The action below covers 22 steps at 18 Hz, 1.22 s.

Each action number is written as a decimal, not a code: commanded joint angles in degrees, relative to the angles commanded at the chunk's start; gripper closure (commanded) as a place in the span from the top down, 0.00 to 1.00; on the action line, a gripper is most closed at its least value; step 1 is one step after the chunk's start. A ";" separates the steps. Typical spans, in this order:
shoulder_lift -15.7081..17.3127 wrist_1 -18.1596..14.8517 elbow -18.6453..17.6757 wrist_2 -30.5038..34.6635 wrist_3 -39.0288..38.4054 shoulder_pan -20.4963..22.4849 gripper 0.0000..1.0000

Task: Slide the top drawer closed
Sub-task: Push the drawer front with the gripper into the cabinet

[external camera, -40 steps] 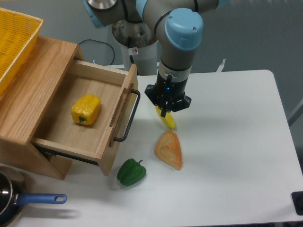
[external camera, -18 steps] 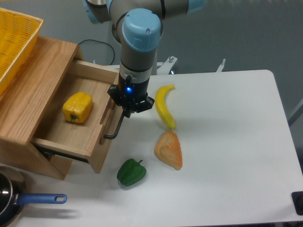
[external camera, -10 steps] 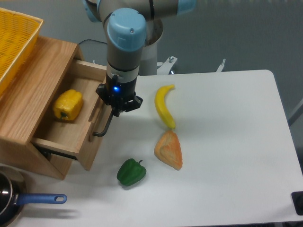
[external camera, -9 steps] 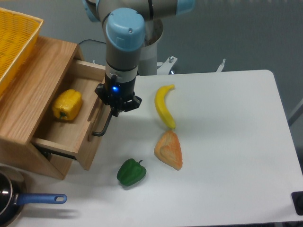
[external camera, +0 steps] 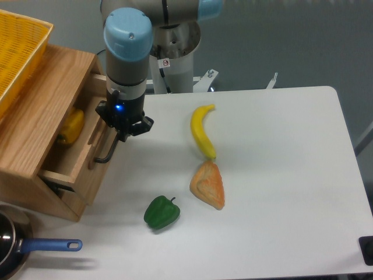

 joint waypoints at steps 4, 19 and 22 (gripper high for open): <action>0.09 0.09 0.00 -0.09 -0.79 -1.23 0.07; 0.17 0.26 0.18 -2.45 -3.08 -3.69 0.07; 0.26 0.09 0.18 -3.34 -3.25 -3.69 0.07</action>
